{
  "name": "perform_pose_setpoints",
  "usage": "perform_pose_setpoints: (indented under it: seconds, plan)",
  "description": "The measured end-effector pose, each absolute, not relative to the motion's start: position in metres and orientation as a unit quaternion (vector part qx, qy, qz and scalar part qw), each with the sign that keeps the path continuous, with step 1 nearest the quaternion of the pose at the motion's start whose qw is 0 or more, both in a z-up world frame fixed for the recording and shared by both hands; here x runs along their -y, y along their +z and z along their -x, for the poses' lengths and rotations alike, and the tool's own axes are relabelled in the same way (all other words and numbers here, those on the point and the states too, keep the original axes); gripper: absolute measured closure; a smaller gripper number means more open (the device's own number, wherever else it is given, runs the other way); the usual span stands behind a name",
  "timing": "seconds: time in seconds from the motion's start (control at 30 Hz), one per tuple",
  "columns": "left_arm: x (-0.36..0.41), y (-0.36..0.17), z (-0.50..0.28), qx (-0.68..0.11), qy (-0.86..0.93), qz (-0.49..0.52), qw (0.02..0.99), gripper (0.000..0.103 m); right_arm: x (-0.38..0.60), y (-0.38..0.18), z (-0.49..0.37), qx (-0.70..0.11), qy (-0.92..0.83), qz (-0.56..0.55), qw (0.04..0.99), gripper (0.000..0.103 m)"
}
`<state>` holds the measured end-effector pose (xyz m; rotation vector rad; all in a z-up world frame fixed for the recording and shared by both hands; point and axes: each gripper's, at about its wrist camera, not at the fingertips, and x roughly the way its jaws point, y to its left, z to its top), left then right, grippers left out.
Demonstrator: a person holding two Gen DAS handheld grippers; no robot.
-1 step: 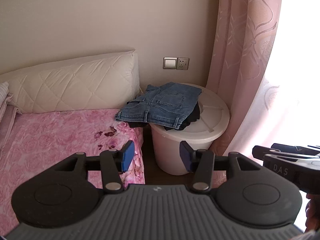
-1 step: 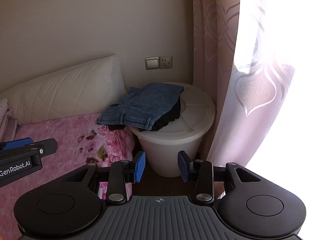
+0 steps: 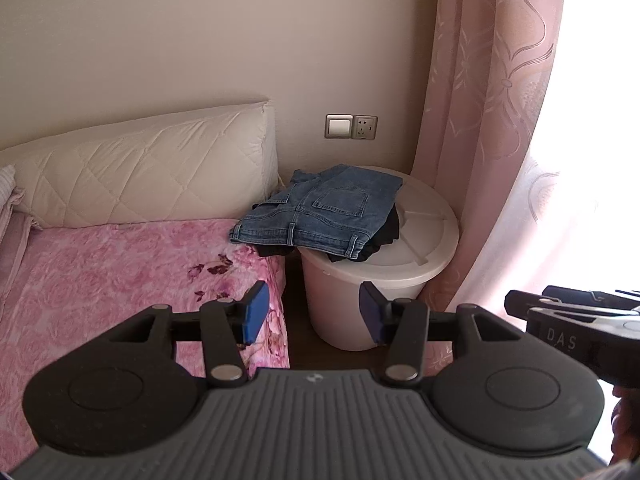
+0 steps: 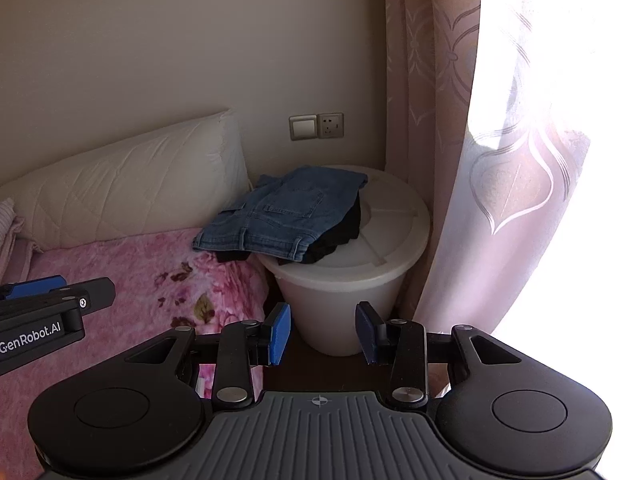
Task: Fold clothes
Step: 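Move both grippers open toward the blue jeans on the bucket lid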
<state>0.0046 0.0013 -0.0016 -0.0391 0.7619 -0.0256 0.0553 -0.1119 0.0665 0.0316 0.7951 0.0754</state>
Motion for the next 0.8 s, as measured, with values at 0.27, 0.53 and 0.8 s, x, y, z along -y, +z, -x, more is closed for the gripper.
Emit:
perform_pose_setpoints:
  seconds: [0.27,0.53,0.8]
  plan:
    - [-0.006,-0.010,-0.015,-0.372,-0.011,-0.004,0.928,0.058,0.118,0.061,-0.073,-0.403,0.041,-0.039,0.913,0.063]
    - [-0.022,-0.019,-0.017,-0.363,-0.023,0.010,0.932,0.058,0.127,0.054,-0.090,-0.393,0.035,-0.034,0.918,0.063]
    - [-0.030,-0.018,-0.027,-0.367,-0.019,0.015,0.930,0.058,0.120,0.049,-0.099,-0.393,0.041,-0.026,0.918,0.063]
